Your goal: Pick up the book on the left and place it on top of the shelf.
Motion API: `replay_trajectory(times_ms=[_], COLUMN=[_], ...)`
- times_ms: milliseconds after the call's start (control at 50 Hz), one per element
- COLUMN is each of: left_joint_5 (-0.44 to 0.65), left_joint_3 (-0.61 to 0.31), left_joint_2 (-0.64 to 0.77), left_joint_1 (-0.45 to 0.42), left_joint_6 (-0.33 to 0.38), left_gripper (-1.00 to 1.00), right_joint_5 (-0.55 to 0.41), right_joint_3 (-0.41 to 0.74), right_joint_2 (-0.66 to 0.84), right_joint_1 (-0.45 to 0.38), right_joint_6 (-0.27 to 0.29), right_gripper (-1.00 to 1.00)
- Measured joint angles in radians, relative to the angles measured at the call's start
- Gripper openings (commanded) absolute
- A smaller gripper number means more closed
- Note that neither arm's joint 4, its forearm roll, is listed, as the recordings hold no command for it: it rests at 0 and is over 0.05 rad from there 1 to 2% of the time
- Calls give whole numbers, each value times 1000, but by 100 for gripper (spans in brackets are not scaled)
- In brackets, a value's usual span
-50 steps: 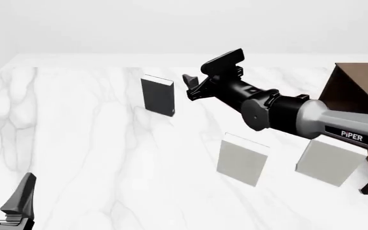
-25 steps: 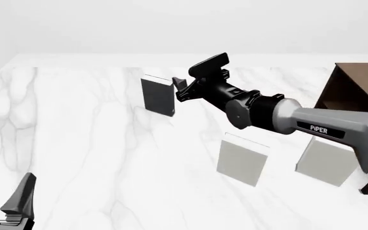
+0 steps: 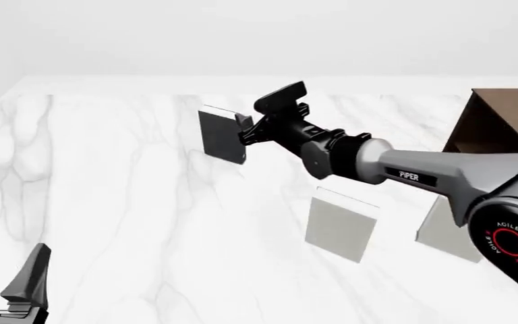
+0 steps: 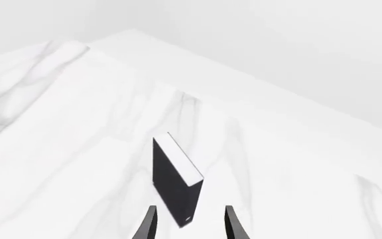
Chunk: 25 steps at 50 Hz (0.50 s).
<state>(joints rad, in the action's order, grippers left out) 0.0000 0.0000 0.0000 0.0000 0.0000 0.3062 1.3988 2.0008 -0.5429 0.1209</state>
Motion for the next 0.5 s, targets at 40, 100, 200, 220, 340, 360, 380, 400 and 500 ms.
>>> replay_trajectory(times_ms=[40,100,200,220,340,360,380,400,500], left_joint_5=[0,0,0,0,0,0,0,0,0], left_joint_3=[0,0,0,0,0,0,0,0,0], left_joint_2=[0,0,0,0,0,0,0,0,0], left_joint_1=[0,0,0,0,0,0,0,0,0], left_joint_6=[0,0,0,0,0,0,0,0,0], left_gripper=[100,100,100,100,100,100,100,100,100], right_joint_5=[-1,-2,-2,-2,-4,-4,-4,-4,-4], right_joint_3=[10,24,47,52,82,87,92,97,116], right_joint_2=[10,24,46,51,82,88,93,99,123], right_joint_1=[1,4,7,8,12,13,13,14,13], right_joint_6=[0,-1,-3,-4,-8,-9,-9,-10,-14], right_gripper=[100,100,100,100,100,100,100,100,100])
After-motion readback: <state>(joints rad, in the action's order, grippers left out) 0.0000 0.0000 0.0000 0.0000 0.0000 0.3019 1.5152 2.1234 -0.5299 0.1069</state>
